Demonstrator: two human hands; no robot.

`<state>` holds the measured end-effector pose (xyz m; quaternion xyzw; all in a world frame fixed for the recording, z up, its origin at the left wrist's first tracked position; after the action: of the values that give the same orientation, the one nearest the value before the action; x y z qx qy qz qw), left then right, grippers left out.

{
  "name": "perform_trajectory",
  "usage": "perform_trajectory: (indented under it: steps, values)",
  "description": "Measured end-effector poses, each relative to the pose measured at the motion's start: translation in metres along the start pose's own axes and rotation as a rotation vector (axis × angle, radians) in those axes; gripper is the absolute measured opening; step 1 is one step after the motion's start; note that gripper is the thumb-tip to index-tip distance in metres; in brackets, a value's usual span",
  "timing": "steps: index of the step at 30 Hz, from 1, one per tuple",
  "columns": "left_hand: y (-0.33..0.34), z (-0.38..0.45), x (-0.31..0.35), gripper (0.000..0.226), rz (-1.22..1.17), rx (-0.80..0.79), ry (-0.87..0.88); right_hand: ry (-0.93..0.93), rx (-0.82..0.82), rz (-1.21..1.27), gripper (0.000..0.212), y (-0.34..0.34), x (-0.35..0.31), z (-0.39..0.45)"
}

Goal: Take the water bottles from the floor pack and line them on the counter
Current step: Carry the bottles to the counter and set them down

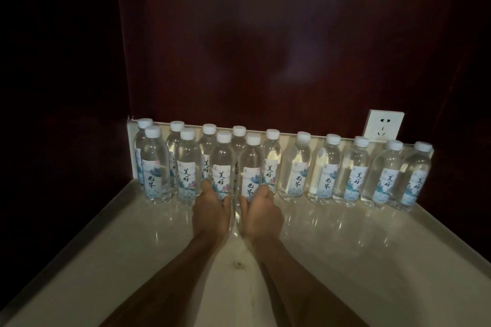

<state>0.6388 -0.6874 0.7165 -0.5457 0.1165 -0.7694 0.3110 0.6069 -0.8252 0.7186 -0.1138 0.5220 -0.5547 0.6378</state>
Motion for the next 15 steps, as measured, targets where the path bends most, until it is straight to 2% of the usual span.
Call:
perform_trajectory:
  steps: [15]
  values:
    - [0.0000,0.0002,-0.0015,0.049,0.074,-0.002,-0.022,0.051,-0.014,-0.034,0.039,0.0010,0.0046,0.0022]
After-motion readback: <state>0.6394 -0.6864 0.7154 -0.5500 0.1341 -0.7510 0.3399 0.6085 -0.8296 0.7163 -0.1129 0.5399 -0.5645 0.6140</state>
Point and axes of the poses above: each hand's wrist, its own z-axis towards the middle knuckle, its own y-axis out of the palm, x = y × z, the point moved 7 cm from there along z, towards the middle knuckle, and after that the axes turned 4 degrees about z, right-handed, at the moved point
